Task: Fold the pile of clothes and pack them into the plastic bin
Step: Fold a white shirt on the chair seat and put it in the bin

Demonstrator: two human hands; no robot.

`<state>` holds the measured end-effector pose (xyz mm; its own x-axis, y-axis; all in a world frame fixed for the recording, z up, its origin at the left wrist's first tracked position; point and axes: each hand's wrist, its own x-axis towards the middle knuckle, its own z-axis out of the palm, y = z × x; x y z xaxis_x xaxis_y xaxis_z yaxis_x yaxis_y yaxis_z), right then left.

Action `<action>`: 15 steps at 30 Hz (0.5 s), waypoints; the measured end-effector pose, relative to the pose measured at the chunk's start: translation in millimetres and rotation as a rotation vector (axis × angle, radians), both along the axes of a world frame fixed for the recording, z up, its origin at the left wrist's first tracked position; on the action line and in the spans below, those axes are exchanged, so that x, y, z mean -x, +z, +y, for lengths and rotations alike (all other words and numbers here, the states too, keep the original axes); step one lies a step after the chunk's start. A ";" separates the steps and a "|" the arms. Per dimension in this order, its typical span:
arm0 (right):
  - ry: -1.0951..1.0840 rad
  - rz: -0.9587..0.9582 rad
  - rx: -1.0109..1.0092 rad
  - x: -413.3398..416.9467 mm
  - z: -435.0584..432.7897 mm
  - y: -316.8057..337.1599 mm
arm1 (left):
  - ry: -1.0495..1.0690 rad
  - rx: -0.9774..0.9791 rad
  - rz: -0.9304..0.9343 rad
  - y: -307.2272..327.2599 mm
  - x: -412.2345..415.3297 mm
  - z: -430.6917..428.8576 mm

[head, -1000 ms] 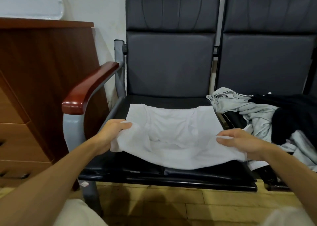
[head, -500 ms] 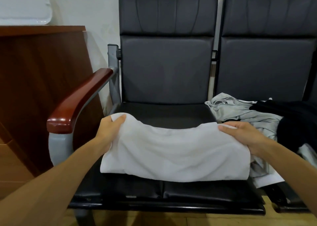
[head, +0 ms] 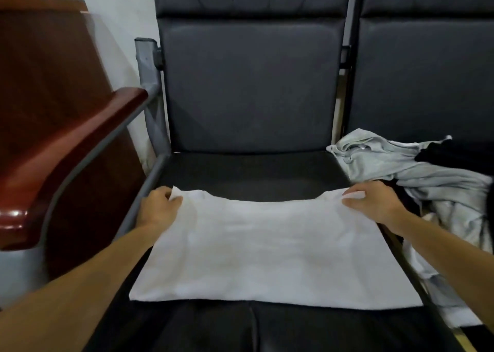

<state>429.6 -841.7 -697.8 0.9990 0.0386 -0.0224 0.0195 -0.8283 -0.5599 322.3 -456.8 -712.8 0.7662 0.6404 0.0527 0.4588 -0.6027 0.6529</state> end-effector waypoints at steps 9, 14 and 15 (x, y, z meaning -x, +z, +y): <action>0.177 -0.338 0.501 55.2 25.1 -9.0 | -0.174 -0.393 0.068 0.7 39.0 -43.1; 0.484 -0.002 0.561 86.3 39.4 -18.3 | -0.668 -0.460 0.383 -14.6 76.8 -75.2; 0.511 0.075 0.559 90.1 38.9 -20.6 | -0.722 -0.434 0.461 -17.2 81.0 -76.4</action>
